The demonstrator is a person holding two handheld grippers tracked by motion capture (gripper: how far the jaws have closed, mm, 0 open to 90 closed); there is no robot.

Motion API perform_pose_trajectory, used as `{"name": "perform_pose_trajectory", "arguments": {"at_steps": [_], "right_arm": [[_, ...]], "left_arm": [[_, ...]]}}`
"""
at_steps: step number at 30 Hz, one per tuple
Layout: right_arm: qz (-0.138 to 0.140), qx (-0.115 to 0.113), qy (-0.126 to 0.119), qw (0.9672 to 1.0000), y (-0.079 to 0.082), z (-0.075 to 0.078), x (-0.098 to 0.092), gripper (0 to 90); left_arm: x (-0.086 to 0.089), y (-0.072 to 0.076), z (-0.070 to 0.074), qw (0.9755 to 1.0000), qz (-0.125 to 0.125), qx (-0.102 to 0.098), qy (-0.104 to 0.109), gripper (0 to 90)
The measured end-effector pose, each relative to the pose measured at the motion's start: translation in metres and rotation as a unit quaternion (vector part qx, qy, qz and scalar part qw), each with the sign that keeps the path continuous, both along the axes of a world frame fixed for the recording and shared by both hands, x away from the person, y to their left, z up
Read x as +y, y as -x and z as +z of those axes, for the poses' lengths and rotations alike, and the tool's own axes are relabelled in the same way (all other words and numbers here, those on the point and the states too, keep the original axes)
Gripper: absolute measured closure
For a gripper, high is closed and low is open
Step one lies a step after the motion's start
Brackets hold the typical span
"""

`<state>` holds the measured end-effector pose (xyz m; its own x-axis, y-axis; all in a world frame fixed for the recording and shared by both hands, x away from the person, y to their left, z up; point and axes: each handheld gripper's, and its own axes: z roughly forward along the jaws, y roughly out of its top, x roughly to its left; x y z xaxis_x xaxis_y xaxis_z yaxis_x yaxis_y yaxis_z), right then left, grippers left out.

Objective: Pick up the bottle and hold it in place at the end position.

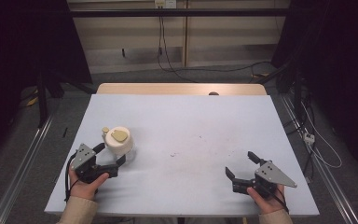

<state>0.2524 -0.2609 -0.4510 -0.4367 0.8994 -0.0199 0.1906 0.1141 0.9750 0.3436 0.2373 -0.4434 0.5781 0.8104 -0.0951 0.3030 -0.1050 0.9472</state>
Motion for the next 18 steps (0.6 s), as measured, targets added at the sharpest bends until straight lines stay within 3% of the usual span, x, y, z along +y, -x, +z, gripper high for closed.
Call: {"name": "perform_pose_trajectory", "arguments": {"at_steps": [13,18], "right_arm": [[0.002,0.000,-0.001,1.0000,-0.001,0.000,0.000,3.1],[0.003,0.001,-0.001,1.0000,-0.001,0.000,0.001,3.1]], "left_arm": [[-0.004,-0.016,-0.005,0.9998,0.003,0.017,0.001,2.3],[-0.010,-0.022,-0.006,0.9999,0.000,0.014,-0.001,2.4]]}}
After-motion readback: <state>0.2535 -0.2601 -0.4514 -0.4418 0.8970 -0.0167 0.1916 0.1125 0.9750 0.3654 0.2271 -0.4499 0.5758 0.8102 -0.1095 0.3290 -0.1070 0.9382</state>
